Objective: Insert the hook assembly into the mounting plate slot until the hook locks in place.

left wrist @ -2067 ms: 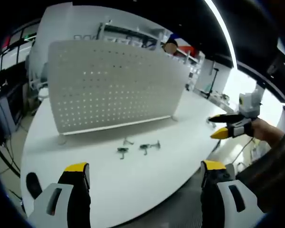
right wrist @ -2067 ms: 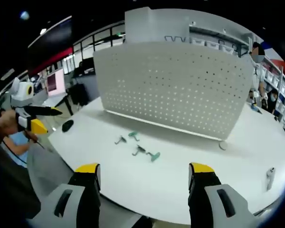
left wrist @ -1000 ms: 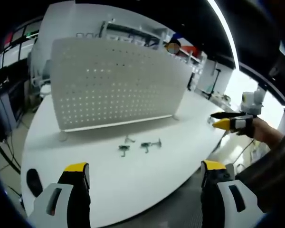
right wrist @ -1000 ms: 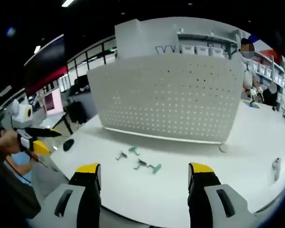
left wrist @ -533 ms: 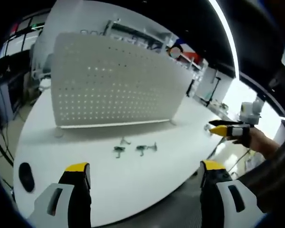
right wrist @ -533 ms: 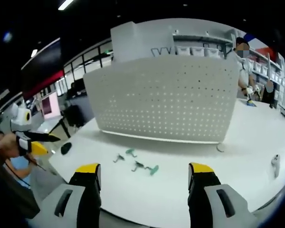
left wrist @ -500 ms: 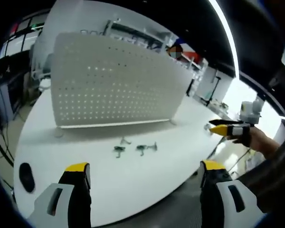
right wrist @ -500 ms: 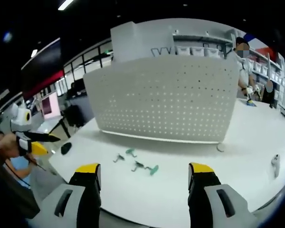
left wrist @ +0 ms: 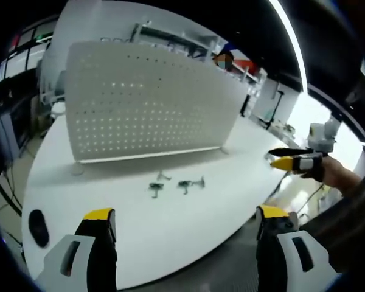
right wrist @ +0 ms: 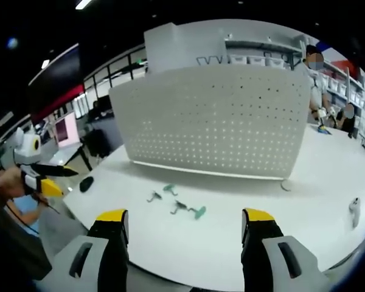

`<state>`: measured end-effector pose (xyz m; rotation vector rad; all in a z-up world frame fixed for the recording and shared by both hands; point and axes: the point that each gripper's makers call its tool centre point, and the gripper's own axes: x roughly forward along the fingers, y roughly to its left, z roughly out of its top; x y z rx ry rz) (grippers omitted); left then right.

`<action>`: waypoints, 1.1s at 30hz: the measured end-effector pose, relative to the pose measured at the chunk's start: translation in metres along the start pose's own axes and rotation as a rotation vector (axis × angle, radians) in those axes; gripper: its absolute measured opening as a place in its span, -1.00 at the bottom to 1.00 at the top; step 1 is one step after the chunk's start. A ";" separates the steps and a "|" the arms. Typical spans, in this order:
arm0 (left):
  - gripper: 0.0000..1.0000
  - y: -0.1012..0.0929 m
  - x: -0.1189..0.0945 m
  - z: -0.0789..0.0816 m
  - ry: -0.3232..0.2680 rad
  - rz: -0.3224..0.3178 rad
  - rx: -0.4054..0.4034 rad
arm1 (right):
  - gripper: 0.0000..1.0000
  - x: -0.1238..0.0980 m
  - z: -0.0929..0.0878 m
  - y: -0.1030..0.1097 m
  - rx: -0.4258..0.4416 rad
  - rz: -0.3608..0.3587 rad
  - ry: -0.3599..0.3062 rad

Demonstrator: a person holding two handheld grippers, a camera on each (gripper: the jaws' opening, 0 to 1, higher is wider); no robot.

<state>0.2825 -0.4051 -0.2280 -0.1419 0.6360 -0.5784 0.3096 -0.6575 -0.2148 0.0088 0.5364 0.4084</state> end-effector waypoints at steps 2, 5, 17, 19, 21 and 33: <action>0.94 0.000 0.001 0.000 0.004 -0.003 0.002 | 0.52 0.000 0.000 0.000 -0.003 0.001 0.002; 0.94 0.000 0.003 -0.001 0.010 -0.004 0.008 | 0.52 0.000 -0.001 0.000 -0.002 0.001 0.003; 0.93 0.008 0.024 -0.019 0.074 -0.013 0.002 | 0.51 0.006 -0.016 0.000 0.010 0.014 0.042; 0.94 0.008 0.027 -0.019 0.088 -0.018 0.012 | 0.51 0.007 -0.018 0.002 0.010 0.019 0.050; 0.95 0.012 0.029 -0.018 0.098 -0.013 0.048 | 0.51 0.008 -0.021 0.003 0.010 0.024 0.056; 0.93 0.024 0.073 -0.003 0.112 -0.049 0.079 | 0.54 0.016 -0.041 0.022 -0.023 0.072 0.120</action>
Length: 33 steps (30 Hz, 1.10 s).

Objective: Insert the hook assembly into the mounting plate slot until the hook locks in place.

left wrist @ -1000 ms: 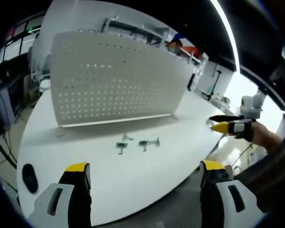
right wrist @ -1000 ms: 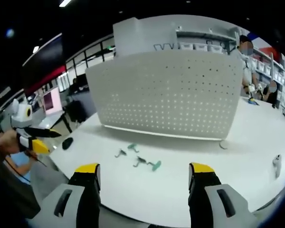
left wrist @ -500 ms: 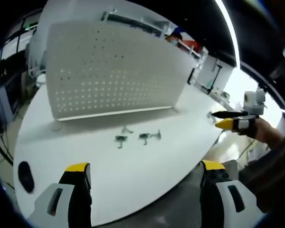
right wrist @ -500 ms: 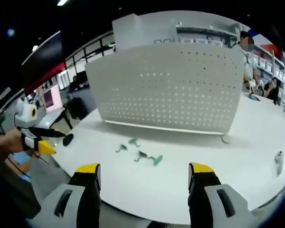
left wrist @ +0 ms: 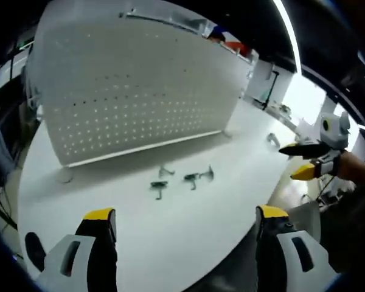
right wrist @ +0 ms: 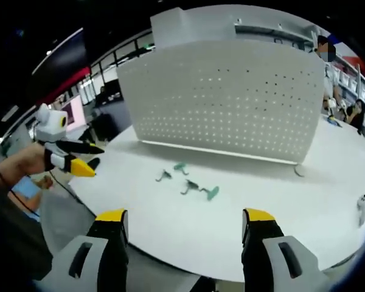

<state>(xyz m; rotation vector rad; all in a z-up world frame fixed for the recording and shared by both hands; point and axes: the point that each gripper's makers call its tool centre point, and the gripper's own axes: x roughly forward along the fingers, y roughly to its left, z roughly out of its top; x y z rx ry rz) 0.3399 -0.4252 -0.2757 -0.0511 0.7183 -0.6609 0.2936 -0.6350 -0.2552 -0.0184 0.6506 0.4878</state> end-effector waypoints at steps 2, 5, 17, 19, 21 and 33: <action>0.89 0.001 0.011 0.005 -0.004 -0.013 -0.002 | 0.54 0.000 0.000 0.001 -0.005 0.005 0.000; 0.86 0.002 0.027 0.010 -0.003 -0.020 0.035 | 0.54 0.002 -0.001 0.003 -0.005 0.013 0.004; 0.84 -0.003 0.084 0.009 0.066 -0.107 0.140 | 0.52 0.004 -0.009 0.010 -0.006 0.036 0.028; 0.86 -0.005 0.092 0.005 0.097 -0.137 0.132 | 0.52 0.004 -0.010 0.010 -0.004 0.038 0.032; 0.84 -0.002 0.100 0.006 0.103 -0.134 0.133 | 0.52 0.005 -0.011 0.009 -0.005 0.039 0.036; 0.85 0.014 0.147 0.012 0.113 -0.146 0.149 | 0.51 0.003 -0.020 0.000 0.018 0.029 0.064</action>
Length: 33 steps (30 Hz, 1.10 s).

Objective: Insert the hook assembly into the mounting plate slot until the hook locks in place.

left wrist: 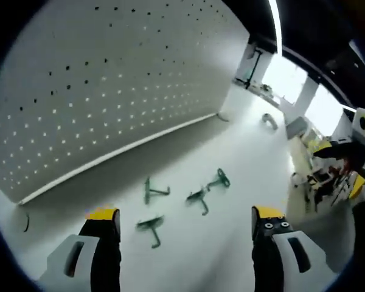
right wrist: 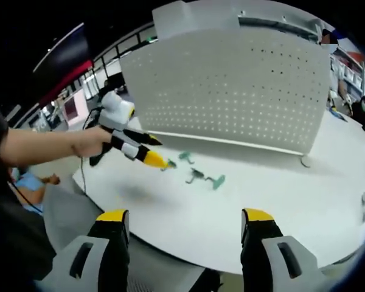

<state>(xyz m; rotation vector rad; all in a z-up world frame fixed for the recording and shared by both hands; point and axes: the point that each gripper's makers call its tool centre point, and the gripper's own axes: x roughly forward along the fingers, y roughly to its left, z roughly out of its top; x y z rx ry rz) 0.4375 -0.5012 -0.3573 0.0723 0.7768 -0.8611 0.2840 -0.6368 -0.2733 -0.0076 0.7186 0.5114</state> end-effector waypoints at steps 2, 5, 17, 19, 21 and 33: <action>0.80 0.001 0.011 -0.004 0.031 -0.014 0.008 | 0.51 0.001 -0.002 -0.003 0.007 -0.002 0.006; 0.68 0.004 0.022 -0.002 0.025 -0.023 -0.008 | 0.50 0.000 -0.004 -0.009 0.027 -0.015 0.012; 0.12 0.029 0.039 0.006 0.012 0.062 -0.015 | 0.49 0.002 -0.007 -0.022 0.058 -0.037 0.032; 0.01 0.032 0.042 0.004 0.025 0.069 0.003 | 0.49 0.003 -0.007 -0.023 0.059 -0.038 0.036; -0.05 0.034 0.044 0.001 0.033 0.072 0.004 | 0.49 0.004 -0.008 -0.024 0.061 -0.040 0.042; -0.24 0.041 0.056 -0.007 0.086 0.085 -0.027 | 0.47 0.011 -0.011 -0.018 0.073 -0.014 0.065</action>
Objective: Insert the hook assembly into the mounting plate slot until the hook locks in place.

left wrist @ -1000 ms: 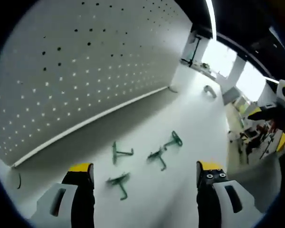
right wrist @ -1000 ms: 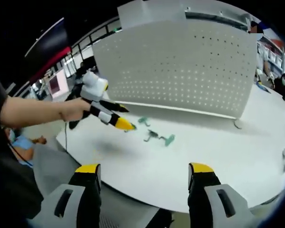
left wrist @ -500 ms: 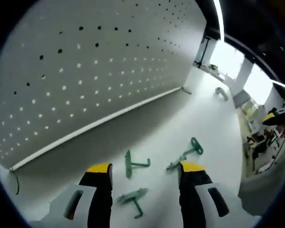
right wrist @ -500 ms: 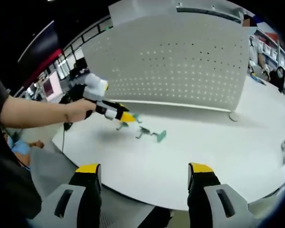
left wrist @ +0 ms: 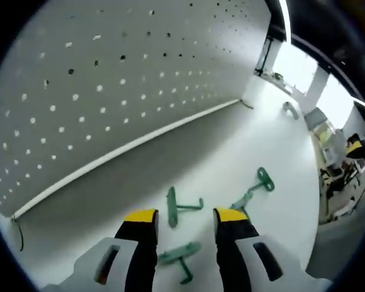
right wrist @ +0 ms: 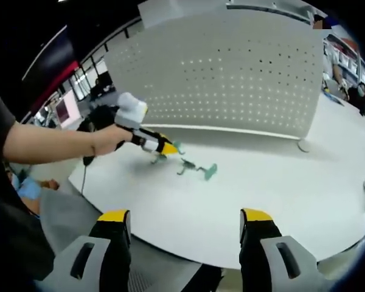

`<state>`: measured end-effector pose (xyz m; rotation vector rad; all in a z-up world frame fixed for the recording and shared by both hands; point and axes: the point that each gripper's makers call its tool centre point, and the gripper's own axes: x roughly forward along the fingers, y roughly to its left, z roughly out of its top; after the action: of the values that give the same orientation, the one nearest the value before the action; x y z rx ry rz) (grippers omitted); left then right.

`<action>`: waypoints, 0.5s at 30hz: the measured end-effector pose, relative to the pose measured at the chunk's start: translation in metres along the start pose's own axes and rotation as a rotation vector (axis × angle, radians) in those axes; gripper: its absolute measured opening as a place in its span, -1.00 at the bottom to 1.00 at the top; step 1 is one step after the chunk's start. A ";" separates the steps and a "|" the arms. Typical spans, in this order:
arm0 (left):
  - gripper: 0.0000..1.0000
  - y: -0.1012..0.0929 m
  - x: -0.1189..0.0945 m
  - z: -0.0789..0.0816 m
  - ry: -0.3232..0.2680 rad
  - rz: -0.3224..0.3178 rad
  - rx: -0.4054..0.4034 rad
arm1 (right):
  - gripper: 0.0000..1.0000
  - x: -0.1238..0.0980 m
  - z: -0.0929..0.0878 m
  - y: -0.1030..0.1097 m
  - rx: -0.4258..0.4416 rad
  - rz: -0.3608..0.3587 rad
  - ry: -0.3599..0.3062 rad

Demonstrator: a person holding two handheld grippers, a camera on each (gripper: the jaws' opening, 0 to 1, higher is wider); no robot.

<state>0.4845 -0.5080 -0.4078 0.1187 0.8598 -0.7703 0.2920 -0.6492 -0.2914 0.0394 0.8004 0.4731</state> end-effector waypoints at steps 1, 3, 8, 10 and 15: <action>-0.26 0.000 0.001 0.001 -0.001 0.003 0.004 | 0.47 0.001 -0.002 0.000 0.003 0.001 0.007; -0.33 0.002 0.002 0.002 -0.002 0.011 0.014 | 0.47 0.001 -0.004 0.000 0.008 0.005 0.013; -0.48 0.006 0.005 -0.006 0.050 0.036 0.056 | 0.47 0.002 -0.004 -0.003 0.021 0.003 0.012; -0.59 0.005 0.006 -0.008 0.060 0.039 0.057 | 0.47 0.002 -0.004 -0.004 0.031 0.005 0.010; -0.75 0.010 0.007 -0.006 0.060 0.056 0.063 | 0.47 0.003 -0.007 -0.004 0.037 0.008 0.016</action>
<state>0.4897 -0.5024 -0.4191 0.2216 0.8862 -0.7445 0.2907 -0.6529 -0.2995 0.0738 0.8250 0.4667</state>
